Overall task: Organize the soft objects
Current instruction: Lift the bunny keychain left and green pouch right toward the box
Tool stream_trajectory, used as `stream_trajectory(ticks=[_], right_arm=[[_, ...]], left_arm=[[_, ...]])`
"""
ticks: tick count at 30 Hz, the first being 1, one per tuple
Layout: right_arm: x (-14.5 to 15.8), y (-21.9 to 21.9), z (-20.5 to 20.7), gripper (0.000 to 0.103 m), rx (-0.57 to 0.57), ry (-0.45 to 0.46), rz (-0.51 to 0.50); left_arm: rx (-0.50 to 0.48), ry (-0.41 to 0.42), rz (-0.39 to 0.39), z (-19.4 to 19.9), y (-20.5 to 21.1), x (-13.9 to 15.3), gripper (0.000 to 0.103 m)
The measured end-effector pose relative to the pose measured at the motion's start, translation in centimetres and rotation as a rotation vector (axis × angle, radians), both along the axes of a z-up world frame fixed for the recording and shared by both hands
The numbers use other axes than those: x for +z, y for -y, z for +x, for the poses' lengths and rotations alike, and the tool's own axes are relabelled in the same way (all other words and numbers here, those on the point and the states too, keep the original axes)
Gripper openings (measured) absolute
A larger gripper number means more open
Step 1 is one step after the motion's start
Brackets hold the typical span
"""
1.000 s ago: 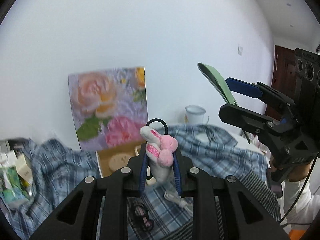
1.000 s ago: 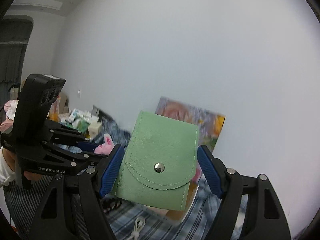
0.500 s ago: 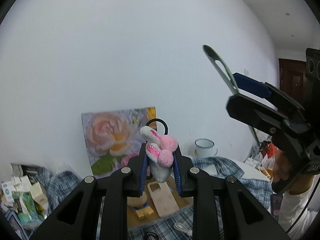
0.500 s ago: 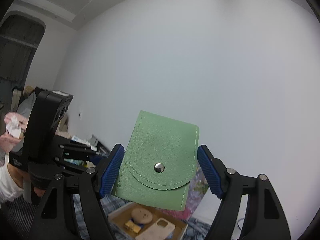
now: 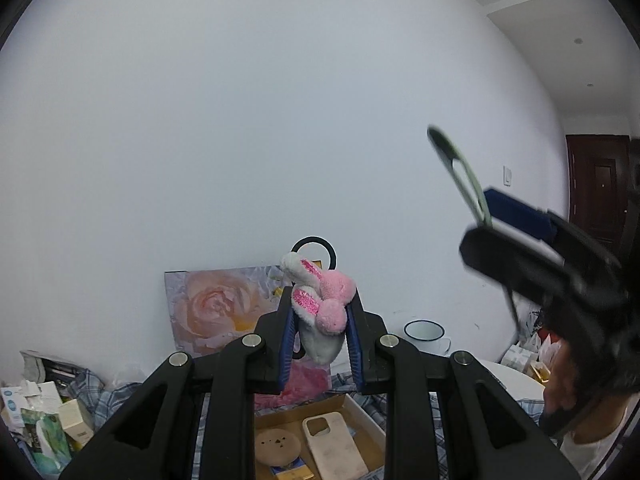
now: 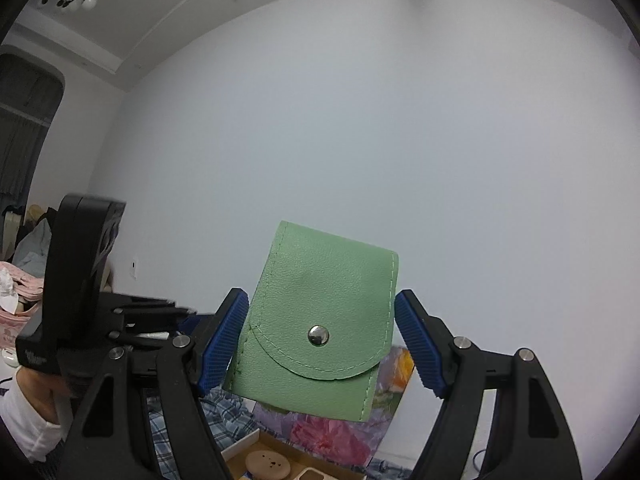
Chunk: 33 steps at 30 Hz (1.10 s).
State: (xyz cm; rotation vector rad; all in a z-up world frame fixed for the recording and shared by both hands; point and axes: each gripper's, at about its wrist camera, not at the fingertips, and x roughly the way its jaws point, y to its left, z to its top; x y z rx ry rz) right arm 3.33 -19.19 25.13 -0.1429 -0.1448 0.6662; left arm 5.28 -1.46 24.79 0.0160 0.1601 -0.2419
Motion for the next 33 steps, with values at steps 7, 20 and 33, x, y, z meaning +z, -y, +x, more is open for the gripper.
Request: stream_trajectory(ticks=[7,20,33], right_arm=[[-2.0,-0.6,2.9,0.075,-0.009,-0.079,0.022],[-4.5,-2.4,7.0,0.075,0.036,-0.228,-0.038],[-7.7,-5.3,13.1,0.075,0.031,-0.412,-0.097]], left_arm=[[0.008,-0.048,0.030,2.5,-0.2,-2.7,0.024],[0.022,-0.151,0.028,5.6,-1.1,-6.1,0.024],[0.060,-0.304,0.042,10.6,-1.3,-11.0,0.024]])
